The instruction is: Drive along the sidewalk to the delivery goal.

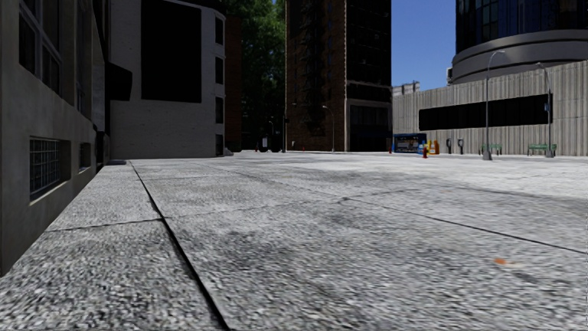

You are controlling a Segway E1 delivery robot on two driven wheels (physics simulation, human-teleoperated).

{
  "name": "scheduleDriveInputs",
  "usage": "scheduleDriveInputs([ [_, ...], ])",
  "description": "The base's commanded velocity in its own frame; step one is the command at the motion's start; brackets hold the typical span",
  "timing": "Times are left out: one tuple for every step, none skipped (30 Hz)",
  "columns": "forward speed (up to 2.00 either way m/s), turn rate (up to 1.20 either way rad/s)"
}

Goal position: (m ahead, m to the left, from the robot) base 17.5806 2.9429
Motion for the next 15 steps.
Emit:
scheduleDriveInputs([
  [2.0,0.61],
  [2.0,0.61],
  [2.0,0.61],
  [2.0,0.61],
  [2.0,0.61],
  [2.0,0.61],
  [2.0,0.61],
  [2.0,0.61],
  [2.0,0.61],
  [2.0,0.61],
  [2.0,0.61],
  [2.0,0.61],
  [2.0,0.61],
  [2.0,0.61],
  [2.0,0.61],
])
